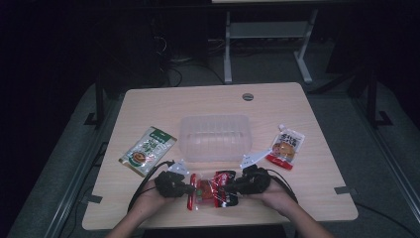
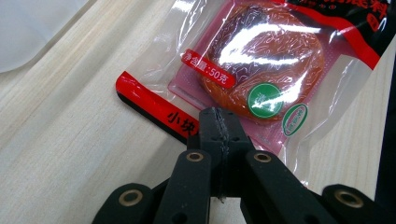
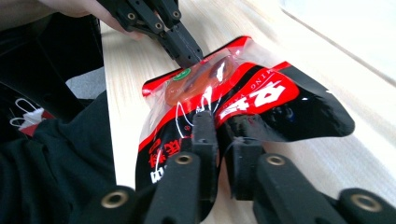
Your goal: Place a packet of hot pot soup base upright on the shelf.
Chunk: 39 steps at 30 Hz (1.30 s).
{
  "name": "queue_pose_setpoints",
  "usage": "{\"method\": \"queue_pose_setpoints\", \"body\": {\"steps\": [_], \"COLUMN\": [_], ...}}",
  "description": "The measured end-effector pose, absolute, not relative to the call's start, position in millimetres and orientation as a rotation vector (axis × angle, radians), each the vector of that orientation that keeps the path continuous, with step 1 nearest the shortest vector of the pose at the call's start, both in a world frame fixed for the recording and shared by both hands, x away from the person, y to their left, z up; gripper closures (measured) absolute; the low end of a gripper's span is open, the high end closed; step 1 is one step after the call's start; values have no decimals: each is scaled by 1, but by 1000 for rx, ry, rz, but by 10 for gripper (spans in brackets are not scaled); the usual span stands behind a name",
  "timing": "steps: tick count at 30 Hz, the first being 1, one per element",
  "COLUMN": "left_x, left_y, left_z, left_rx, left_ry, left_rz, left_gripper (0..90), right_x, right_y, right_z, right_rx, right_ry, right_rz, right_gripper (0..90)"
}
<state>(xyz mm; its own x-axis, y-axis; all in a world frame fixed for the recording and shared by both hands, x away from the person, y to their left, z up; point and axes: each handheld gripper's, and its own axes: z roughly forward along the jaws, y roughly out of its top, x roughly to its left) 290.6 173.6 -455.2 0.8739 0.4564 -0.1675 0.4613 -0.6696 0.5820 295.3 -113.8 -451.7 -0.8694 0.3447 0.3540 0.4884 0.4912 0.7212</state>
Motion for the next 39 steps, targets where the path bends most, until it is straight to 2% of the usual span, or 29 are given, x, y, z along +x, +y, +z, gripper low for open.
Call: {"method": "queue_pose_setpoints", "body": {"steps": [13,19,32,39], "left_x": [289,289,288,287], "left_y": [173,181,198,202], "left_z": [-452,-444,-432,-430], "left_rx": [2376,2295,2222,2201], "left_ry": [640,647,623,608], "left_rz": [-35,-41,-42,-40], "left_gripper": [895,862,645,568], "right_x": [293,291,286,285], "right_y": [-119,-124,-130,-137], "right_z": [-445,-438,-423,-412], "right_rx": [-668,-670,-598,-581], "right_ry": [-2503,-2440,-2366,-2332], "right_rz": [-1427,-1503,-1636,-1708], "right_gripper": [900,900,900,900]}}
